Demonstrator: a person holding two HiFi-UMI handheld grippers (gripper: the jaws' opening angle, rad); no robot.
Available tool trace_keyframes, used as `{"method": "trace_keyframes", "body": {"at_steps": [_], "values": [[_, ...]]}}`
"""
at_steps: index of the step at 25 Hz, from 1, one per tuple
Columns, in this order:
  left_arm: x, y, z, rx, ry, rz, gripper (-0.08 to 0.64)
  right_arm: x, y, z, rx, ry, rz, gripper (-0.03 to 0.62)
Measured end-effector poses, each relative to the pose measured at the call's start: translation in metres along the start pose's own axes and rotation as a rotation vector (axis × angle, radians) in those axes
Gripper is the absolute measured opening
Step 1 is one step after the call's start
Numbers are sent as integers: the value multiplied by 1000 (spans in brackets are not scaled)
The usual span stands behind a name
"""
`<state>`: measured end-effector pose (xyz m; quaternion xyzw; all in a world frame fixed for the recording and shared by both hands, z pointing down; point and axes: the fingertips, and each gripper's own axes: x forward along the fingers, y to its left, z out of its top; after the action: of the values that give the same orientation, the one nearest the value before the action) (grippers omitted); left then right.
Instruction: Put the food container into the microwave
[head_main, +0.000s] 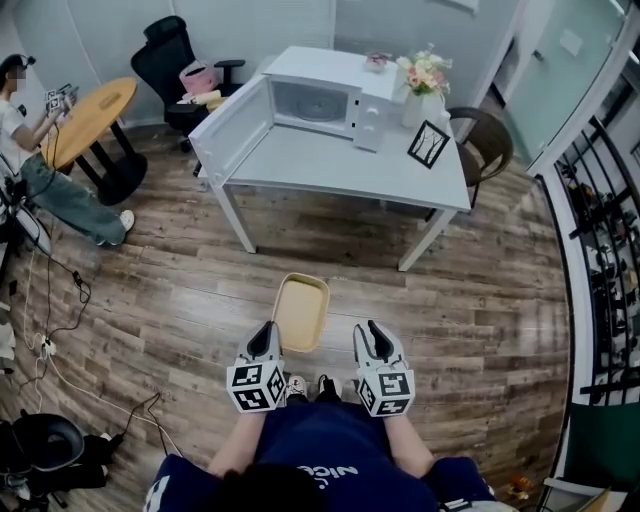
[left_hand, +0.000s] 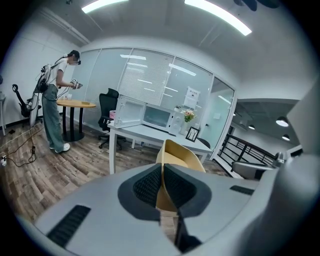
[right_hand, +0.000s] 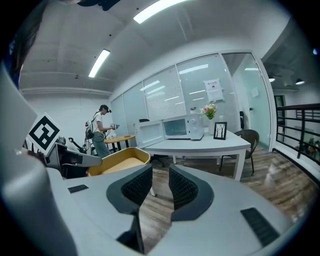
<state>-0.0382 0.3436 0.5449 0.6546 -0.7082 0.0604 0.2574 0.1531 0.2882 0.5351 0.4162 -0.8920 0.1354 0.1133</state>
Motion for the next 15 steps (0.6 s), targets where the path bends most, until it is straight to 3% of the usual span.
{"method": "trace_keyframes", "body": {"at_steps": [5, 7, 8, 10, 15], "values": [[-3, -6, -4, -4, -5, 7, 18, -8, -3, -3, -9, -16, -7, 83], [-2, -9, -4, -4, -10, 8, 18, -10, -8, -4, -2, -29, -15, 168], [-2, -10, -4, -5, -11, 9, 18, -11, -11, -4, 6, -34, -15, 258], [-1, -14, -4, -8, -13, 13, 18, -13, -19, -3, 24, -43, -21, 329], [-3, -23, -8, -13, -15, 26, 18, -16, -31, -7, 40, -37, -20, 418]]}}
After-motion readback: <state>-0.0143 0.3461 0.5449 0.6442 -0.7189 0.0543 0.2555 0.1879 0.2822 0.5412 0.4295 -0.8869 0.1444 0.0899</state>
